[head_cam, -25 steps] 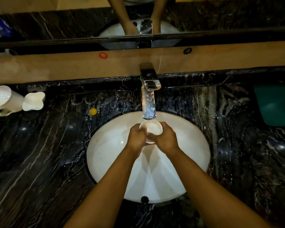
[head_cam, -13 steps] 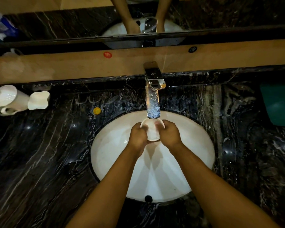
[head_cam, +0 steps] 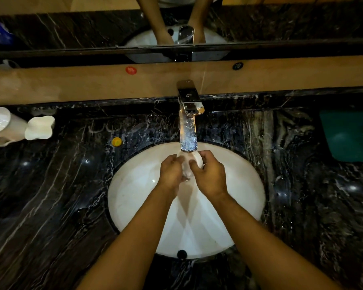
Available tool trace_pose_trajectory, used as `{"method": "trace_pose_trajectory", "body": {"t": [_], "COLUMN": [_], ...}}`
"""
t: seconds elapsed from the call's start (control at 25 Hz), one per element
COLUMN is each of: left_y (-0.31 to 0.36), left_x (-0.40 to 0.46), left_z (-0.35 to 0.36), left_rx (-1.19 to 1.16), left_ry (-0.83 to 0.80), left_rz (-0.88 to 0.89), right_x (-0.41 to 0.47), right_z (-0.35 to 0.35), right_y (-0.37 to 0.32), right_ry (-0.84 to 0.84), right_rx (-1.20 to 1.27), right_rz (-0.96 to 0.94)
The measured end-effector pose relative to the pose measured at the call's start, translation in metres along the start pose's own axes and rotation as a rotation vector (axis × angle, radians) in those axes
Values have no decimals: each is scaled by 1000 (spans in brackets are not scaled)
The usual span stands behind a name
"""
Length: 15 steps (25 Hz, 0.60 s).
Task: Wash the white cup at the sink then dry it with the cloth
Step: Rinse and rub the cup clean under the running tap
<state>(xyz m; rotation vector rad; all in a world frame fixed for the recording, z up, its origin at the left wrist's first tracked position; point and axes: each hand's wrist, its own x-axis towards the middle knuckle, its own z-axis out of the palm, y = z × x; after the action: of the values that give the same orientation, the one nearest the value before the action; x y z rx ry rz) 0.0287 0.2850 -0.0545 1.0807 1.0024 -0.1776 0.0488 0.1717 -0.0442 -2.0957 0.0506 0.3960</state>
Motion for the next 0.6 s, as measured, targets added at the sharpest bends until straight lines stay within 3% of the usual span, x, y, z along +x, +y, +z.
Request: {"method": "trace_pose_trajectory", "body": {"t": [0.12,0.24,0.36,0.52,0.6], "left_y": [2,2,3,-2,-4], "left_x": [-1,2,1,-3,-3], "left_z": [7,9,8,14,16], "left_rx": [-190,-171,-149,68,73], "left_ry": [-74,-141,-184,-226,-191], "left_rz": [-84,-129,-172,-175,-186], "right_x": [-3,-6,-4,15,24], "right_z": [-2,-4,-3,2,3], "right_y": [-3,0,1,-13,-20], "right_ry": [-92,-250,-220,-264,-296], "right_rx": [75,135,149,410,415], "right_rz": [-42,-30,-25,302,436]}}
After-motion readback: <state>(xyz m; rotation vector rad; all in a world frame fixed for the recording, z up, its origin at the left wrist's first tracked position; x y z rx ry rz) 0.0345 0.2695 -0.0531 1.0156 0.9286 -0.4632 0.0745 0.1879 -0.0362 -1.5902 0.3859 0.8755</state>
